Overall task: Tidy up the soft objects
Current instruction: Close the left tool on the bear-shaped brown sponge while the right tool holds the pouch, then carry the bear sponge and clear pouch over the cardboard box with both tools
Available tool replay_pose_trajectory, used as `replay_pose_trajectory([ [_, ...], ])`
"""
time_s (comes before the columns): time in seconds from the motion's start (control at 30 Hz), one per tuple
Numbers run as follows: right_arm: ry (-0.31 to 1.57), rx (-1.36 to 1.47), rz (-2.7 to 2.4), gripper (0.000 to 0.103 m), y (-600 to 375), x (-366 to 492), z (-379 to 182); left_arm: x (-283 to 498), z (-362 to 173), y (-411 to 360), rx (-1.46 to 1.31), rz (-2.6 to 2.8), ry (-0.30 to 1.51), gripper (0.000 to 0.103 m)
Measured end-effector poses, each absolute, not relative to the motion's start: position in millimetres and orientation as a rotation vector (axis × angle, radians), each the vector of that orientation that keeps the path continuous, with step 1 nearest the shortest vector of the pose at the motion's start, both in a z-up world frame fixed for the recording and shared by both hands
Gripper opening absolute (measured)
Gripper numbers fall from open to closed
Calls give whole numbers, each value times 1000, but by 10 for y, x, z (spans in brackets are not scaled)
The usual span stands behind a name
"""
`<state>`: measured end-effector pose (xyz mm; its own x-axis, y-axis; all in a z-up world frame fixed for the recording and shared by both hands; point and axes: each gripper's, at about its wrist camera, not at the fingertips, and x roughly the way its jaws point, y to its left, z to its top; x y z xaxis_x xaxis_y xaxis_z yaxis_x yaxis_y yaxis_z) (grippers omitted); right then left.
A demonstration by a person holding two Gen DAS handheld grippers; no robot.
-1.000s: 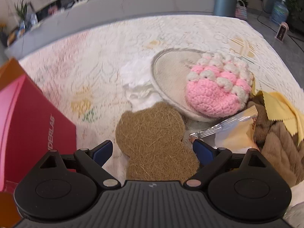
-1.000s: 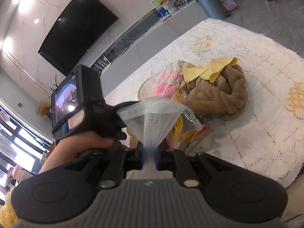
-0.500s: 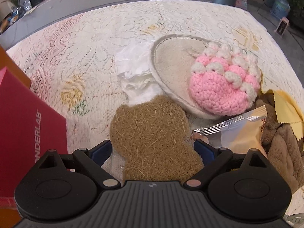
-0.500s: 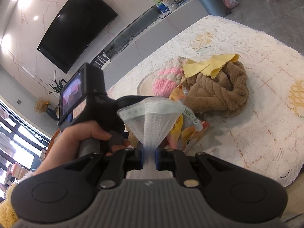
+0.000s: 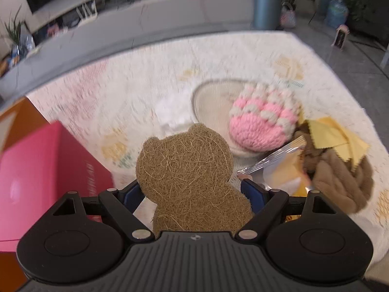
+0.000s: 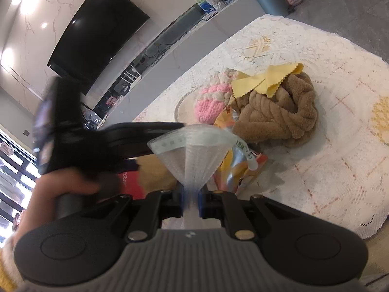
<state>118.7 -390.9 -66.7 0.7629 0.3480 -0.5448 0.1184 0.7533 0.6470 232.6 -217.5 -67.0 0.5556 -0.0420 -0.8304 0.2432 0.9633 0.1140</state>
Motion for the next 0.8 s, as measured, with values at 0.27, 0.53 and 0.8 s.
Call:
replay_pose_trajectory([
  [0.27,703,716,128,9,-3912,1180,-665,2145,-401,-2079,245,-241,925,98],
  [0.53,676,710,108,9,-3944,1130,-608,2047,-197,-2042,244,-285,886,98],
  [0.8,565,694,120,9,-4060,1039,-270,2107,96,-1946,235,-296,830,98],
])
